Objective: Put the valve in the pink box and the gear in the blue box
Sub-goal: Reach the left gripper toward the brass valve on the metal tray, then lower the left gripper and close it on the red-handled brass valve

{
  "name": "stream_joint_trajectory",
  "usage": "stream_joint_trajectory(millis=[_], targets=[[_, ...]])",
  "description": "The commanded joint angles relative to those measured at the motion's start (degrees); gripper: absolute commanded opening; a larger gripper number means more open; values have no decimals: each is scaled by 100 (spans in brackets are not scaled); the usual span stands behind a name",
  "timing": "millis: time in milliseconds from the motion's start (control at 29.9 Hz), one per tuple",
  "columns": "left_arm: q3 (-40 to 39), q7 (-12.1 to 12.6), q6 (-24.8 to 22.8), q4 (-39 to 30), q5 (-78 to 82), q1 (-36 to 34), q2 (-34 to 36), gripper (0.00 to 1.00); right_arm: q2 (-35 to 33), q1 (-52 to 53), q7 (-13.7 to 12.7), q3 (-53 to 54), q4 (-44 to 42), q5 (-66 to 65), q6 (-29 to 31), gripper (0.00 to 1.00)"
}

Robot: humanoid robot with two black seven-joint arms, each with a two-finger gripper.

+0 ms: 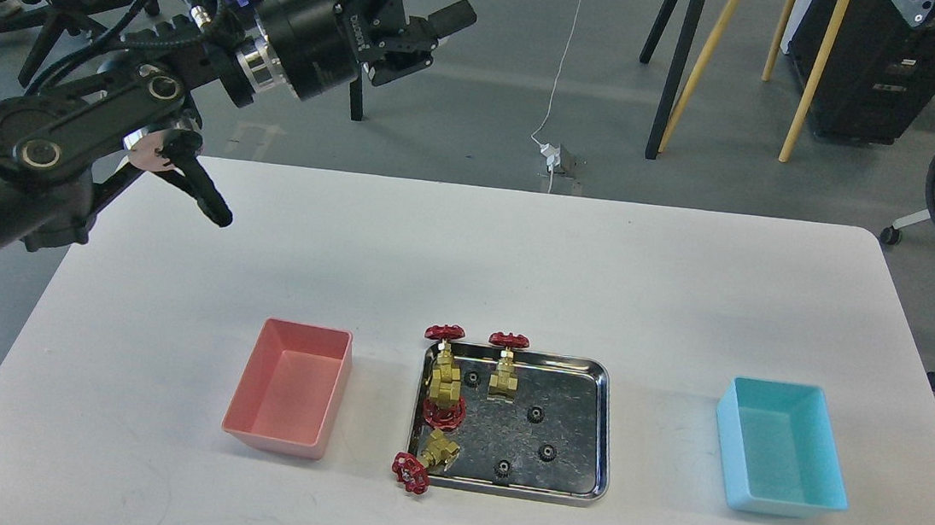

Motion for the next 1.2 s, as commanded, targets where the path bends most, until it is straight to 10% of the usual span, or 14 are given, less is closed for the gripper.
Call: stream_joint_trajectory(millis=[0, 334, 802, 1169], targets=[[1716, 2, 1165, -857, 1358, -674, 710, 95, 6, -31, -12, -36, -56, -2, 0, 99], [4409, 2, 5164, -1483, 3902, -870, 1072, 89, 7, -119, -152, -36, -187, -2, 0, 99], [4489, 2, 5098, -1518, 4439, -780, 396, 90, 753, 505, -732, -80, -1322, -63, 0, 99], [5078, 2, 1961, -1378, 4307, -1722, -940, 91, 674, 461, -732, -185, -1322, -81, 0, 99]])
